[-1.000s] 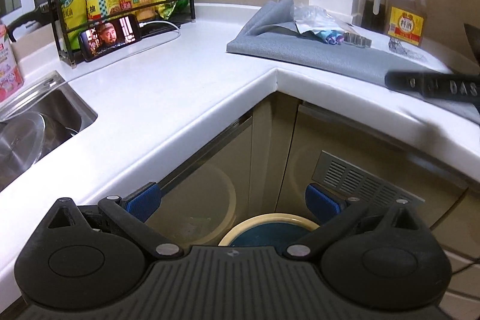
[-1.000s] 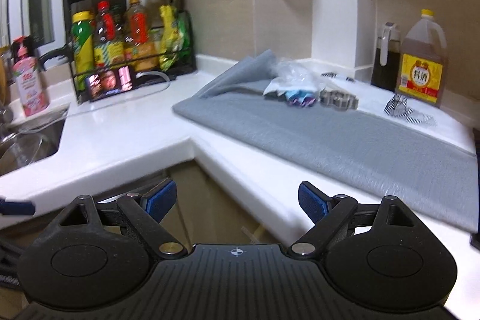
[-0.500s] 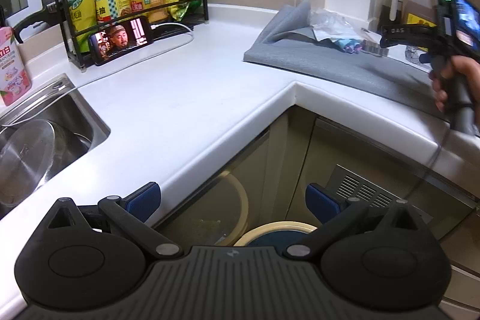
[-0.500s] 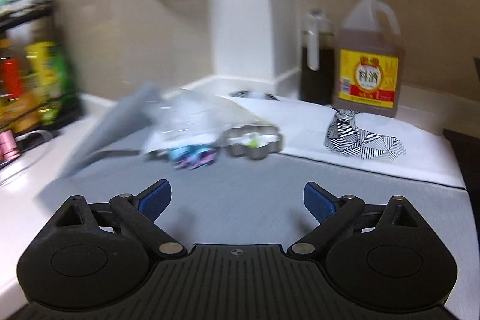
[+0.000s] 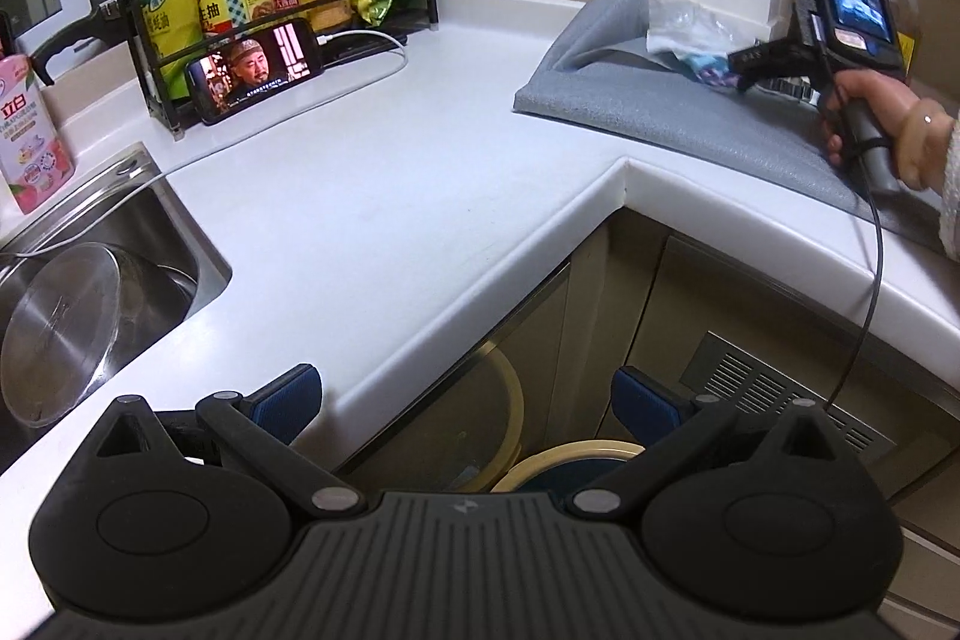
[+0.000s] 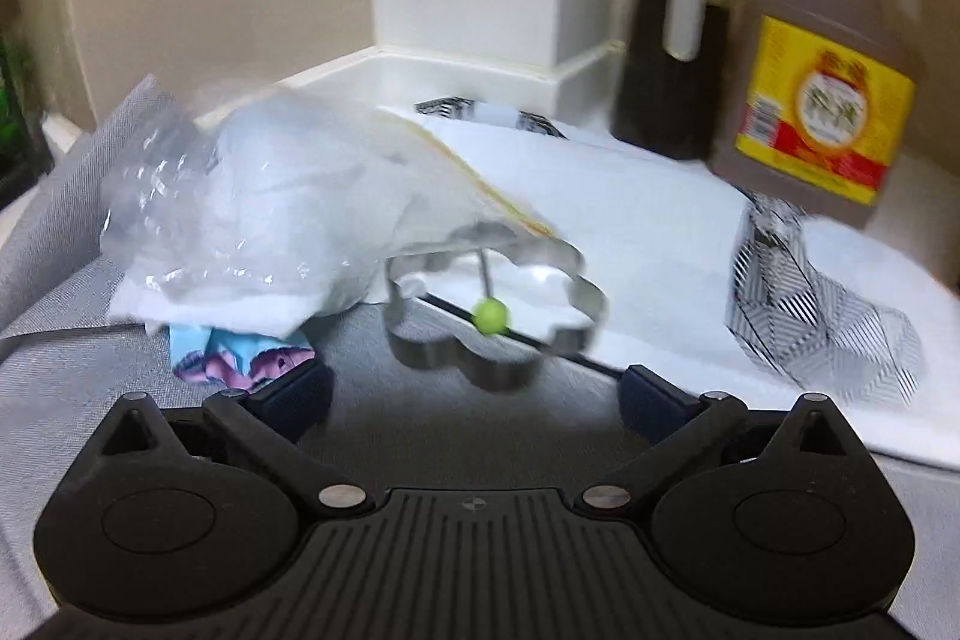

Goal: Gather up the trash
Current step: 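Move the left tool toward the clear plastic bag while the right approaches the white tissue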

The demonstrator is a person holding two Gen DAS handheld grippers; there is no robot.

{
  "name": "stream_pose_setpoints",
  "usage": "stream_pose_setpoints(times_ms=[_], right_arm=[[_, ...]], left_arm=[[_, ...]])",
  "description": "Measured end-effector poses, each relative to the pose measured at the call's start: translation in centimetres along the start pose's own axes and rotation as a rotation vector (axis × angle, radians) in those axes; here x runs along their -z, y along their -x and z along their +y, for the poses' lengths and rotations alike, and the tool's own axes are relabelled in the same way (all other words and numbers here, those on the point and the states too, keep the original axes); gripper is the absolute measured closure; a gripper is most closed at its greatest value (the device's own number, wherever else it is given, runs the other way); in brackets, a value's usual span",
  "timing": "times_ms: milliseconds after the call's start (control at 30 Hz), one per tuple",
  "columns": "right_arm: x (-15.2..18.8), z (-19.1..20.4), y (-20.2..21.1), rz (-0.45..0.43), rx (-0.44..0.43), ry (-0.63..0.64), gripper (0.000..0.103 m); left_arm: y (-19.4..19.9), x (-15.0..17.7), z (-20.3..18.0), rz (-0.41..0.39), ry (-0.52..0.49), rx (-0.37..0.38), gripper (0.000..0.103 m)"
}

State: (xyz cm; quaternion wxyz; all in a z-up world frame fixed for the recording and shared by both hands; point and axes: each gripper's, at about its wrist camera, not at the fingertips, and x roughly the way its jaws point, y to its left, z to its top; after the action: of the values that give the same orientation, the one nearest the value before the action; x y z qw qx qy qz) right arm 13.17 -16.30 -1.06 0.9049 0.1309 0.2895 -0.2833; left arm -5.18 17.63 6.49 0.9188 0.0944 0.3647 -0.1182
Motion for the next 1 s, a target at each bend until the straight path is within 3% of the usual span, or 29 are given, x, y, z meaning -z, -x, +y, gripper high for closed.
stream_pose_setpoints(times_ms=[100, 200, 233, 333, 500, 567, 633, 667, 1000], right_arm=[[-0.5, 0.7, -0.6, -0.009, -0.010, 0.008, 0.004], [-0.5, 0.7, 0.2, -0.063, -0.031, 0.007, 0.054], [-0.4, 0.4, 0.5, -0.070, -0.042, -0.002, 0.083], [0.2, -1.1, 1.7, -0.062, -0.017, -0.044, 0.088], [2.2, -5.6, 4.4, -0.071, -0.034, -0.162, 0.087], [2.6, -6.6, 4.8, -0.072, -0.076, -0.187, 0.072], [2.6, -6.5, 4.9, -0.072, -0.114, -0.164, 0.025], [2.5, -6.1, 4.9, -0.071, -0.114, -0.149, 0.017], [0.1, -3.3, 1.8, -0.033, -0.114, -0.100, 0.007]], left_arm=[[-0.1, -0.2, -0.4, 0.005, -0.011, -0.005, 0.000], [-0.1, -0.4, -0.9, 0.003, -0.026, -0.009, 0.000], [-0.1, -0.5, -1.1, 0.002, -0.031, -0.010, 0.000], [-0.1, -1.1, -1.6, -0.006, -0.042, -0.004, 0.000], [-0.6, -2.6, -3.3, -0.008, -0.065, 0.027, 0.000], [-0.6, -3.3, -4.0, -0.022, -0.069, 0.043, 0.000], [-0.4, -3.8, -4.4, -0.040, -0.066, 0.055, 0.000], [-0.3, -4.0, -4.6, -0.046, -0.063, 0.058, 0.000], [-1.1, -4.0, -3.4, -0.020, -0.035, 0.039, 0.000]])
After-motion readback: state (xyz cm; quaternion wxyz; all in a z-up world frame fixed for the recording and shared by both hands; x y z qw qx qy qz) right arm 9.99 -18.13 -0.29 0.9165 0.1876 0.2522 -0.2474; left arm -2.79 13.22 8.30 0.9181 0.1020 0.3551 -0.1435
